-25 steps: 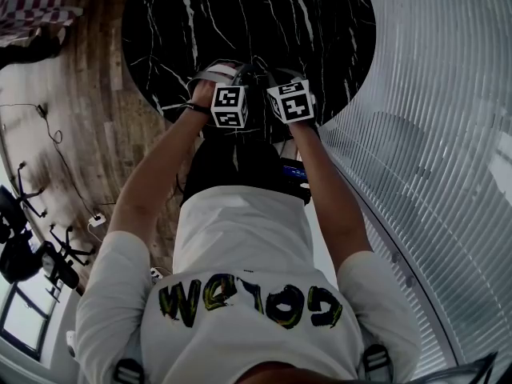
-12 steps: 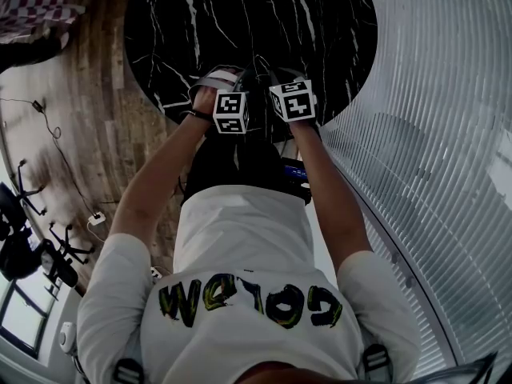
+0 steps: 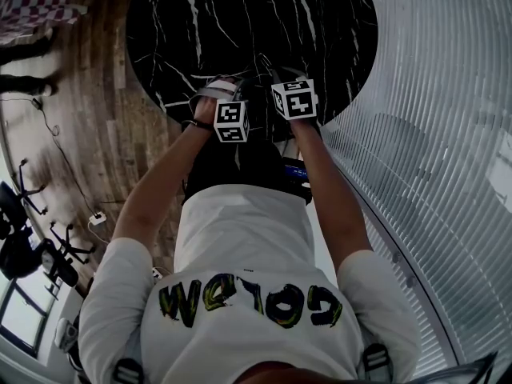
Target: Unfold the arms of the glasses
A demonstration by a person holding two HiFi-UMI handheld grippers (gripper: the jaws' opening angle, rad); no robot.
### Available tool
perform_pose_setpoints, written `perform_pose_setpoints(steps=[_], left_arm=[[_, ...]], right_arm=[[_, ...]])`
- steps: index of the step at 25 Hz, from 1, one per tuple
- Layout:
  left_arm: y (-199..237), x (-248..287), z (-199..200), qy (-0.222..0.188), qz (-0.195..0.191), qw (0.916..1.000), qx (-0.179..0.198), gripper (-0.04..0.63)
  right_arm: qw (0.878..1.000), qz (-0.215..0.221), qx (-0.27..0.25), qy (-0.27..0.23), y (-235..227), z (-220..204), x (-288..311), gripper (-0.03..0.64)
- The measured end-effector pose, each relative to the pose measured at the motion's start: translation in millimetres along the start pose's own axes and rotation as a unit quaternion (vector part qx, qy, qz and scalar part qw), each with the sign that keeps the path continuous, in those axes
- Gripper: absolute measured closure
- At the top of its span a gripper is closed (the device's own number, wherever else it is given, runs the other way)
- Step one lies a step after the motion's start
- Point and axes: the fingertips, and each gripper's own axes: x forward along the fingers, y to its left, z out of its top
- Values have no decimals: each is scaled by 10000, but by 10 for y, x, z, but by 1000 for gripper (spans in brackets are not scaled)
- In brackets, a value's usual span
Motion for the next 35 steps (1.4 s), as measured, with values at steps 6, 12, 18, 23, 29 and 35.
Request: perform_pose_setpoints(steps=[6, 12, 18, 23, 29, 35], left_arm=[[-144, -25, 9, -1, -19, 9997, -240, 482], [-274, -38, 33, -23, -34, 9990, -449, 482], [-390, -50, 74, -57, -48, 9978, -664, 482], [-465, -65, 120, -99, -88, 9969, -775, 482], [-528, -74, 147, -116, -107, 9955, -937, 482], [-556, -53, 160, -106, -87, 9939, -1097, 482]], right_arm=[[10000, -14, 34, -5, -3, -5, 4, 606], [10000, -4, 69, -8, 5, 7, -1, 604], [10000, -11, 67, -13, 14, -2, -12, 606], [10000, -14, 68, 4, 24, -3, 1, 606], [10000, -16, 55, 24, 44, -10, 3, 604], [10000, -16, 15, 42, 60, -19, 0, 604]])
